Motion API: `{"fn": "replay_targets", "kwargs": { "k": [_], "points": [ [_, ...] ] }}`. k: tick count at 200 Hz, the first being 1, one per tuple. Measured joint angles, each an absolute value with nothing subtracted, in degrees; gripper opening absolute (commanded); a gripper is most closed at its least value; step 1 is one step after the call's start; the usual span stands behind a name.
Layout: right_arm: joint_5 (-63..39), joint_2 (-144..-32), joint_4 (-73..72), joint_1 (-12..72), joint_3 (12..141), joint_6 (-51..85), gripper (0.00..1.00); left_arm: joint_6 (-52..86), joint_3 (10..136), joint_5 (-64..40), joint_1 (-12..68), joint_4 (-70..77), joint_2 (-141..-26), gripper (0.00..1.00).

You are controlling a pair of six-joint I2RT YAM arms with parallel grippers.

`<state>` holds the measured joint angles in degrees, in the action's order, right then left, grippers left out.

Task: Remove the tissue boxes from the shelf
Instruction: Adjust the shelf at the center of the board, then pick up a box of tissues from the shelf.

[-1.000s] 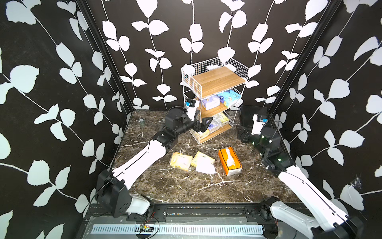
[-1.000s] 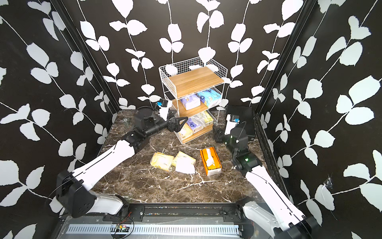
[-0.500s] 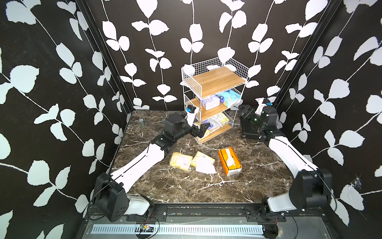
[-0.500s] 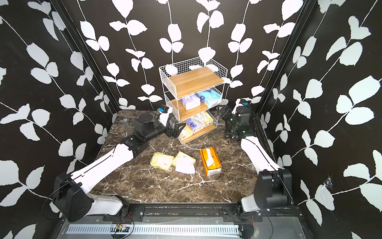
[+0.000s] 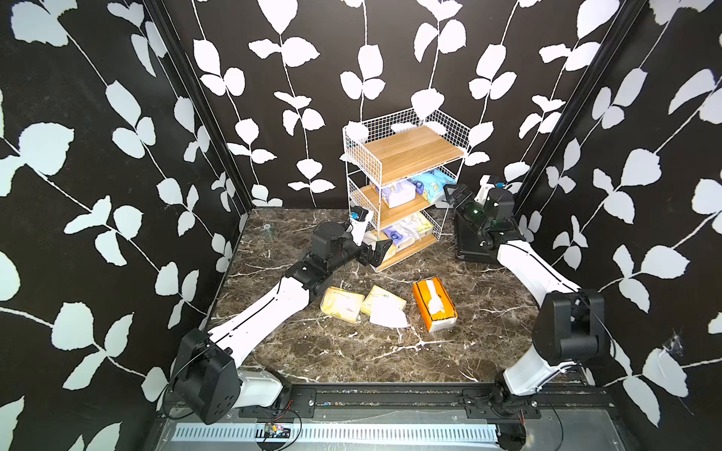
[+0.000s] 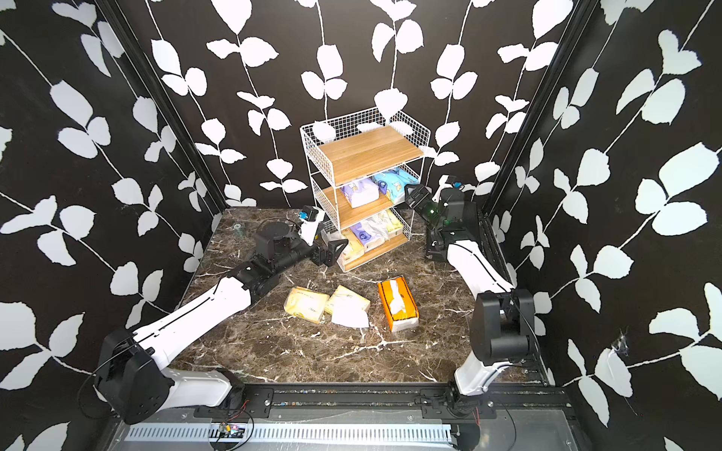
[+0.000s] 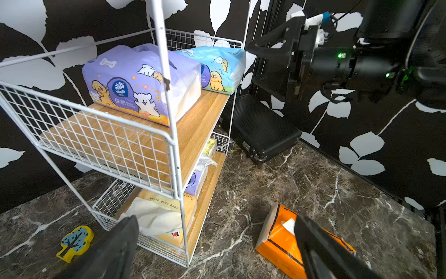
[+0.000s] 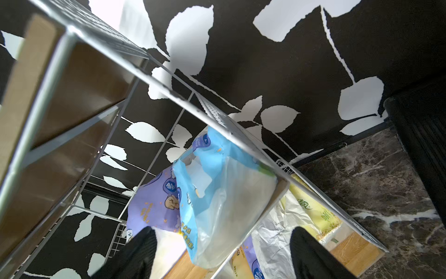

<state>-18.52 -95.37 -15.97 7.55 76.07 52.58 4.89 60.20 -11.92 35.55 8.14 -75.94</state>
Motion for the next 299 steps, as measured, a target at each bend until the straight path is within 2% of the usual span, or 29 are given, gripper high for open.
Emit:
{"fn": "replay_targets", "kwargs": {
  "k": [52, 137, 161, 203, 251, 282, 299],
  "points": [
    [-15.64, -97.25, -14.24, 10.81, 78.56, 52.25, 0.85, 5.19, 59.81, -12.32, 35.55, 9.43, -76.09, 0.99],
    [-9.67, -100.68, -10.79, 12.40, 80.73, 51.35, 0.70, 5.52, 57.10, -12.80, 35.55, 10.55, -75.83, 0.99],
    [-8.40, -100.77, -9.85, 12.40, 80.88, 50.41, 0.61, 5.48, 56.84, -12.75, 35.55, 10.50, -75.26, 0.99],
    [-7.35, -100.68, -9.52, 12.82, 81.49, 48.23, 0.34, 5.54, 56.84, -12.78, 35.55, 10.55, -74.83, 0.99],
    [-6.15, -98.45, -8.25, 12.86, 81.45, 45.60, 0.09, 6.28, 56.84, -13.04, 35.55, 10.57, -74.83, 0.99],
    [-5.04, -95.90, -7.84, 12.86, 80.86, 44.53, 0.00, 7.09, 56.97, -13.10, 35.55, 10.39, -74.83, 0.99],
    [-4.49, -93.91, -7.79, 12.84, 79.70, 44.18, 0.00, 7.75, 57.30, -13.13, 35.55, 9.93, -74.83, 0.99]
  ]
}}
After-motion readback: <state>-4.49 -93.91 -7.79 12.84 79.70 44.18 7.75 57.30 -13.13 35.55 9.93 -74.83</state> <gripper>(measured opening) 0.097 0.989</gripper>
